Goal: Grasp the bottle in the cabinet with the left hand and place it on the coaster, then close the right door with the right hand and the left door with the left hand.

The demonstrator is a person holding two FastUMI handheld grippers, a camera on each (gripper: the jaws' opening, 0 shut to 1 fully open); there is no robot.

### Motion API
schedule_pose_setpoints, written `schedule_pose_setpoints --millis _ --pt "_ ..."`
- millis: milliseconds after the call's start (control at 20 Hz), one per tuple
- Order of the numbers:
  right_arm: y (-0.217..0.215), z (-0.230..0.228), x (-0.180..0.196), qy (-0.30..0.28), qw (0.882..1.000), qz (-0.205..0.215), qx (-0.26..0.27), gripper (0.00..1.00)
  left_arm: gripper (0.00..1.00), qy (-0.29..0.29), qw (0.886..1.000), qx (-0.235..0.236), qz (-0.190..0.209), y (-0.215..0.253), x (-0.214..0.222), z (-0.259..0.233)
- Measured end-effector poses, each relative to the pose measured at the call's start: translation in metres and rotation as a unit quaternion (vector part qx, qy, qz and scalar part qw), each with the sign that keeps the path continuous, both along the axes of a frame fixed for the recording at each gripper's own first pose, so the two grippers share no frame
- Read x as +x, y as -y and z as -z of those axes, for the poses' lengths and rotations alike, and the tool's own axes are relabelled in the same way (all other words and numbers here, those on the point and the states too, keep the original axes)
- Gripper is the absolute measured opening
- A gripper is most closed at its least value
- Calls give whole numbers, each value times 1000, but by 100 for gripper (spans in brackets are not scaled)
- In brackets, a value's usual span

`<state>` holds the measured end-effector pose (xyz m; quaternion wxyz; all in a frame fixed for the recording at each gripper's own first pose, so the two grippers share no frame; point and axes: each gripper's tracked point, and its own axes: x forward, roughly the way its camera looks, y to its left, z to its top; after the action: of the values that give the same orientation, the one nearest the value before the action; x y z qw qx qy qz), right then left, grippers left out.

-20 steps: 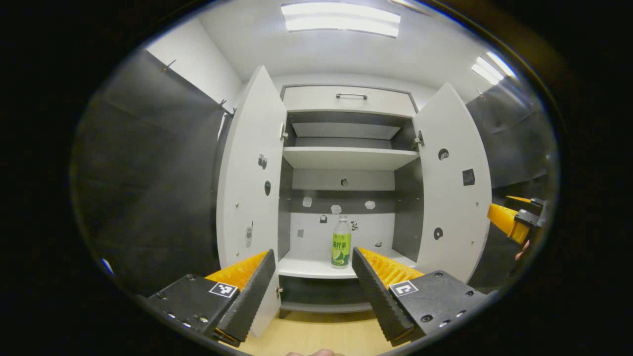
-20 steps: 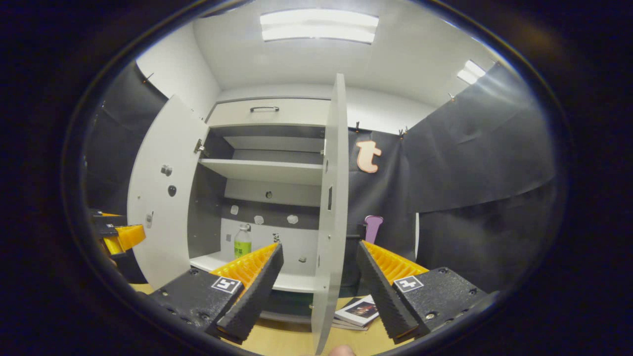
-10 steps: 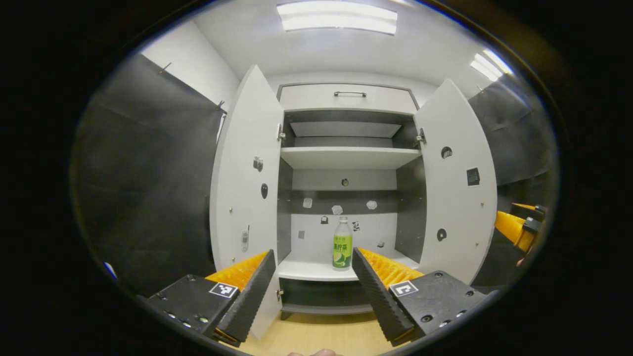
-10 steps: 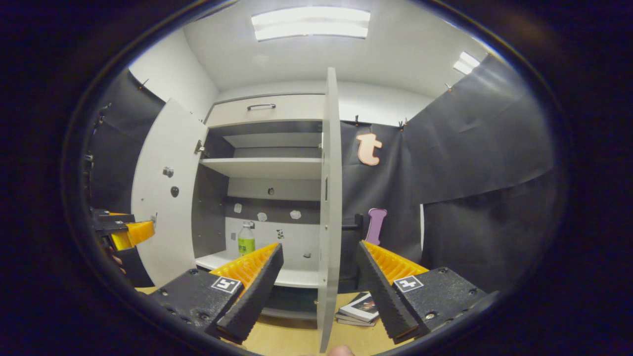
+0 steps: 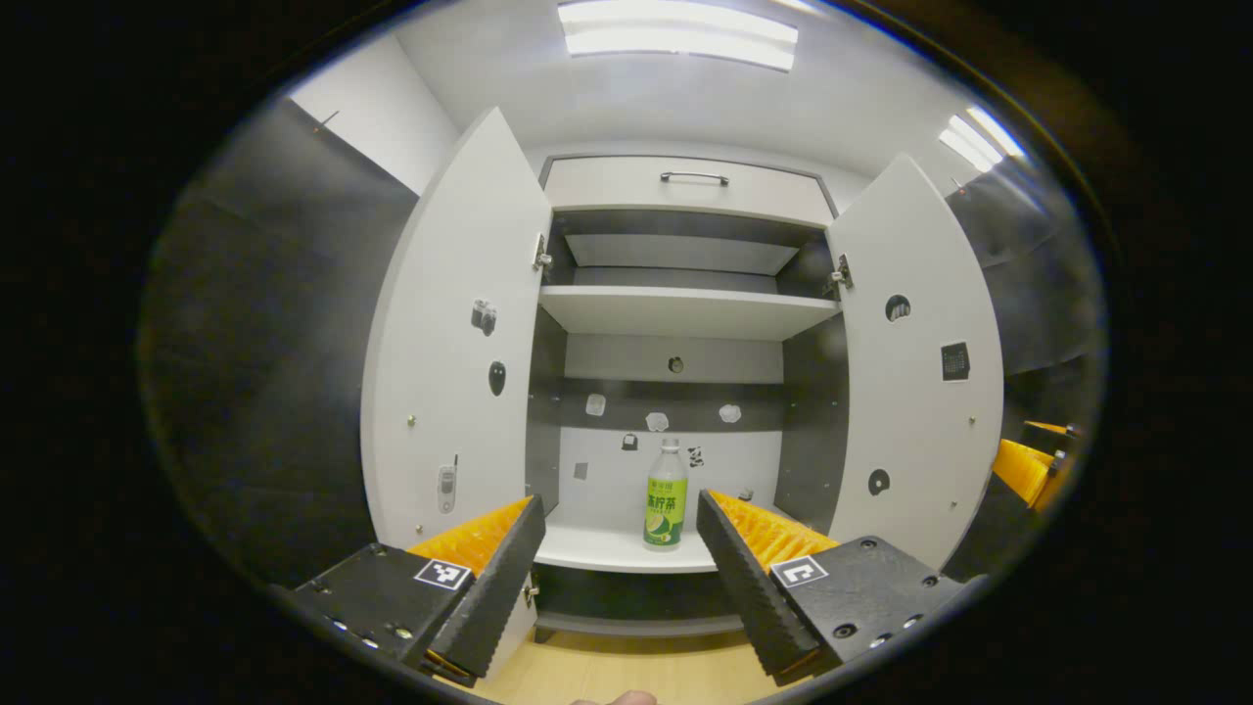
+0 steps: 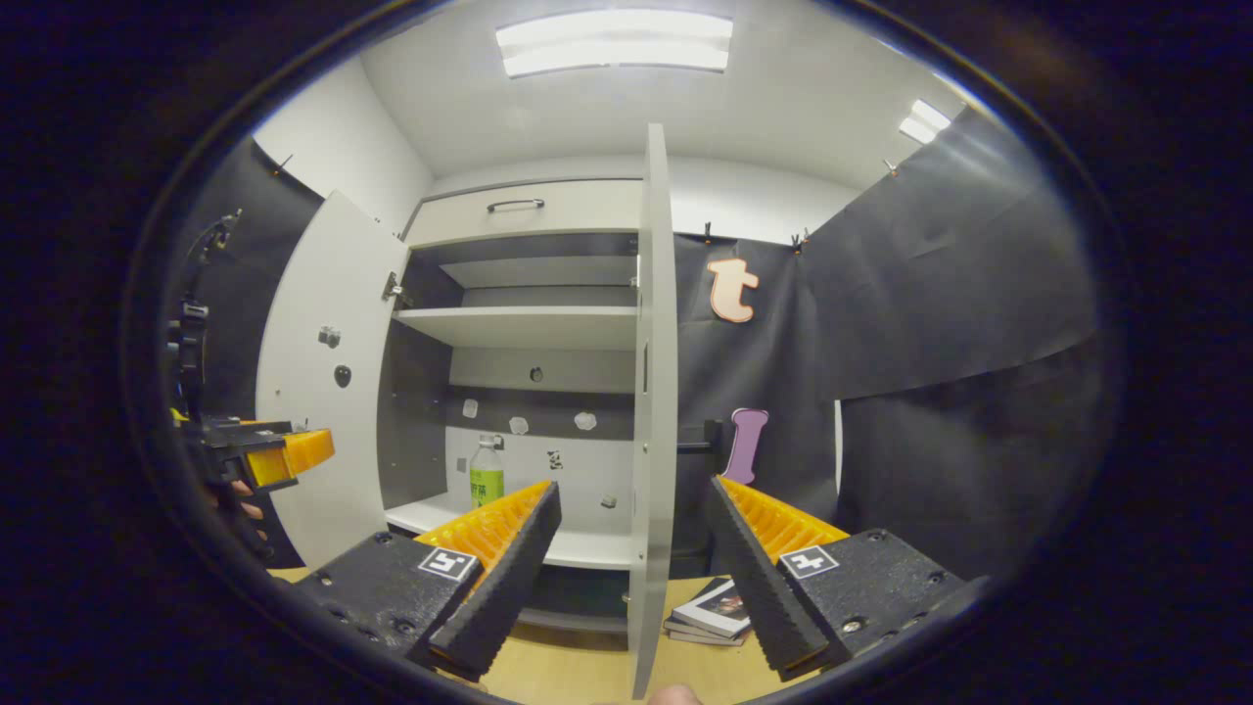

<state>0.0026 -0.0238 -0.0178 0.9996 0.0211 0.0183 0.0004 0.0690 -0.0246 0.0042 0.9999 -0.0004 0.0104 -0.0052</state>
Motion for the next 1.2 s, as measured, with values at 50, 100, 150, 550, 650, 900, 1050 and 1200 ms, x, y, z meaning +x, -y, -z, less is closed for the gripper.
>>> schedule_pose_setpoints --millis 50,100,150,550,650,900,1050,1200 --pt "5 1 -2 -1 1000 7 -2 98 97 -2 1000 0 4 3 9 1" --pt "10 2 -4 -3 1000 16 -4 97 95 -3 1000 0 9 8 20 2" --pt "16 2 -7 -4 1000 25 -5 97 93 -5 1000 2 14 12 30 5" --pt "72 7 -27 -13 993 114 -24 97 100 -21 998 26 46 44 117 34" --pt "90 11 -36 -24 989 146 -31 98 100 -28 998 21 55 51 141 45" --pt "119 19 -63 -39 976 211 -31 98 100 -66 996 21 52 52 205 81" --pt "135 16 -77 -41 968 244 -44 97 100 -90 994 27 54 56 234 103" --pt "143 15 -83 -45 962 265 -47 96 96 -106 993 21 49 52 256 121"
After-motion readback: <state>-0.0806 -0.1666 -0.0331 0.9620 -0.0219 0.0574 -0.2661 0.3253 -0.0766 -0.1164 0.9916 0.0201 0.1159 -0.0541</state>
